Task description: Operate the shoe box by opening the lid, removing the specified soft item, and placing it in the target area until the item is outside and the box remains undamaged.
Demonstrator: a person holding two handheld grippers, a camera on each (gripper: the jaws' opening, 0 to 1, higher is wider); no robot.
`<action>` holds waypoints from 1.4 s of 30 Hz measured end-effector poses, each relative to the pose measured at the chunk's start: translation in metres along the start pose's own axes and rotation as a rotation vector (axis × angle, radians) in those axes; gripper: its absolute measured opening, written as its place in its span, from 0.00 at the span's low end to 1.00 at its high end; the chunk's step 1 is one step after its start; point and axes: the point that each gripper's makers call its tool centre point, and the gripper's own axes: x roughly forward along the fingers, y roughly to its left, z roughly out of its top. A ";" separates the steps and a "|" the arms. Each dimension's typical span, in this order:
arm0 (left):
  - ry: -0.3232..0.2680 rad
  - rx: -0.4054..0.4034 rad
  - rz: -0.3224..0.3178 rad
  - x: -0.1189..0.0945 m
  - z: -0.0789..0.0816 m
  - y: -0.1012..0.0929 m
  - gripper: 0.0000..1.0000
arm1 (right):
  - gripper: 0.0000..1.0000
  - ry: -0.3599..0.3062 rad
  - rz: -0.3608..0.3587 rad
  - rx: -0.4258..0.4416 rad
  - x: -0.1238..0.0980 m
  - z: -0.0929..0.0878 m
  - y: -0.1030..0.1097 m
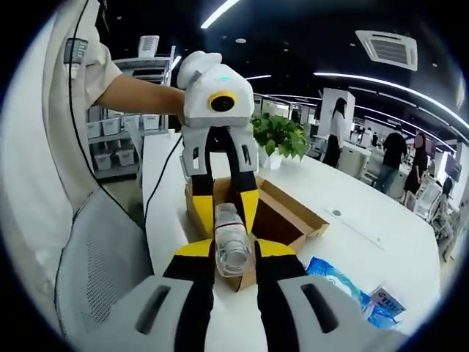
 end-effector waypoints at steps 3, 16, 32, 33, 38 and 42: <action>0.004 0.004 -0.009 0.002 -0.001 0.000 0.19 | 0.17 0.008 0.007 0.005 0.000 -0.002 0.001; -0.009 0.009 -0.003 0.008 -0.001 0.003 0.20 | 0.16 0.023 0.003 0.031 -0.002 -0.006 -0.003; -0.019 0.011 0.031 0.010 -0.003 0.010 0.22 | 0.16 0.061 0.022 0.022 0.007 -0.004 -0.011; -0.021 0.012 0.034 0.010 -0.003 0.011 0.24 | 0.16 0.064 0.024 0.019 0.007 -0.003 -0.011; -0.043 -0.007 0.063 0.006 -0.005 0.017 0.31 | 0.16 0.079 0.035 0.008 0.010 -0.003 -0.016; -0.058 -0.053 0.106 -0.001 -0.013 0.024 0.35 | 0.16 0.092 0.040 0.002 0.013 -0.004 -0.023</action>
